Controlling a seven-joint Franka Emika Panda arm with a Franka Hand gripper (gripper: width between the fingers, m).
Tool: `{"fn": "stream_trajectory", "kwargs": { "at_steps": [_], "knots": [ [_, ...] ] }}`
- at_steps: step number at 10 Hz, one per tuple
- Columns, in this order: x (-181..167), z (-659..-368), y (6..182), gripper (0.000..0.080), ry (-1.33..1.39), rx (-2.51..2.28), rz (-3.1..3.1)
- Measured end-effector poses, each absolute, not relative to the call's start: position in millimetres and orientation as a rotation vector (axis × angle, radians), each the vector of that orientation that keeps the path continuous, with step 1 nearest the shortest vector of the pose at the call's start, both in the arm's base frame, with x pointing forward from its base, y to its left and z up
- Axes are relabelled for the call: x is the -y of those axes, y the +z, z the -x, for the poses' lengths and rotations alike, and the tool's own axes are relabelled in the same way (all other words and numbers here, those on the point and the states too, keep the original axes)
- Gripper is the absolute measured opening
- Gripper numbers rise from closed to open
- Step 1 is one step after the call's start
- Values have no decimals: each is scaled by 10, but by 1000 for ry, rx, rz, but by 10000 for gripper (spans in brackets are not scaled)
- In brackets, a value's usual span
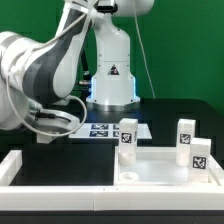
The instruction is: Assemble square table
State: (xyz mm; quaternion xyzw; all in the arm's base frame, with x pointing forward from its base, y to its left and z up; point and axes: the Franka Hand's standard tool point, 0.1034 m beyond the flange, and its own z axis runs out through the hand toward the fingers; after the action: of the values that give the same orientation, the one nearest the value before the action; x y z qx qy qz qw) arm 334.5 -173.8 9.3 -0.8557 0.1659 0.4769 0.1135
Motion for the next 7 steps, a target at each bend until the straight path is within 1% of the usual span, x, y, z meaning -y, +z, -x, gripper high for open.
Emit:
{"fn": "stream_trajectory", "kwargs": {
  "at_steps": [1, 2, 3, 4, 7],
  "knots": [
    [1732, -3351, 106, 562, 1395, -485, 2511],
    [1735, -3340, 101, 426, 1397, -487, 2508],
    [1737, -3338, 101, 426, 1397, -488, 2508],
    [1738, -3337, 101, 284, 1397, -489, 2507],
    [1743, -3334, 101, 285, 1397, -490, 2507]
  ]
}}
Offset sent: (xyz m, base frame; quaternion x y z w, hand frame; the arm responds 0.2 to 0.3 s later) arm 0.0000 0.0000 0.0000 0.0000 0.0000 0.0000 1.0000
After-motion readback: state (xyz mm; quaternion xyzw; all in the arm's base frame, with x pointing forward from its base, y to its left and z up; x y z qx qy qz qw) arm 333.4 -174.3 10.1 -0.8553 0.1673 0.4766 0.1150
